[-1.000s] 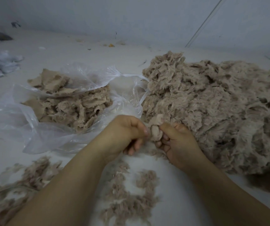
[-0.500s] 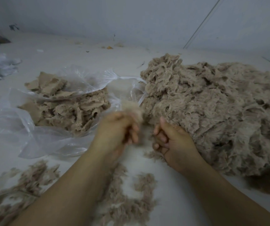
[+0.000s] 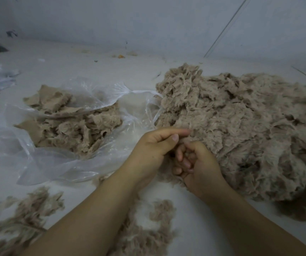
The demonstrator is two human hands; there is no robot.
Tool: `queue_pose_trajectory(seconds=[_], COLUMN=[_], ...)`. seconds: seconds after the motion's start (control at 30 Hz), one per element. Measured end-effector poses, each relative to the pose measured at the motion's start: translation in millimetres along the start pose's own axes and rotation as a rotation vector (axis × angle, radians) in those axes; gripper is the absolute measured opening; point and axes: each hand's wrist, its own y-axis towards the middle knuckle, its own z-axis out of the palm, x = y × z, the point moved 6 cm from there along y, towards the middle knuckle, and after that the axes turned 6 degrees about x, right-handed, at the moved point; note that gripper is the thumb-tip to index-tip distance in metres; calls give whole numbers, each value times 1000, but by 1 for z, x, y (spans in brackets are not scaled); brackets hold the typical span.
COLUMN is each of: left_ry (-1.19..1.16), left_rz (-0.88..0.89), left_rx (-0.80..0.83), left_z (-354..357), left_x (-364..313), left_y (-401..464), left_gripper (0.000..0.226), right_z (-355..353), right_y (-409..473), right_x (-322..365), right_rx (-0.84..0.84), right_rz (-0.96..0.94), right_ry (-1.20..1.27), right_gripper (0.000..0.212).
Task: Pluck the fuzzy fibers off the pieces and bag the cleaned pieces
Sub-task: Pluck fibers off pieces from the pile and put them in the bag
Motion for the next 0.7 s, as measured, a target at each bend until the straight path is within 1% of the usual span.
queue_pose_trajectory(seconds=[0.1, 0.17, 0.23, 0.27, 0.33, 0.43, 0.53, 0.57, 0.63, 0.7], left_ry=[-86, -72, -2, 37, 51, -77, -61, -17, 147, 353], left_rz=[56, 117, 163, 181, 178, 60, -79, -132, -225, -238], left_rx=[-156, -274, -371, -397, -387, -262, -205, -200, -232, -336], left_z=[-12, -23, -35, -39, -43, -38, -41, -45, -56, -68], left_x=[1, -3, -6, -8, -9, -3, -1, -1, -1, -5], left_y=[-1, -2, -4, -5, -9, -11, -15, -18, -24, -28], left_gripper=[15, 11, 11, 13, 17, 23, 24, 24, 25, 26], right_z=[-2, -3, -3, -3, -1, 1, -1, -2, -3, -3], right_y=[2, 4, 4, 4, 2, 0, -1, 0, 1, 1], right_x=[-2, -3, -4, -4, -2, -1, -1, -2, -2, -2], right_rx=[-28, -50, -57, -56, -48, -73, -127, -145, -162, -147], right_rz=[-6, 8, 23, 25, 22, 48, 52, 45, 38, 40], right_ry=[-4, -10, -3, 1, 5, 6, 6, 17, 58, 68], right_gripper=[48, 49, 47, 47, 46, 47, 55, 59, 65, 63])
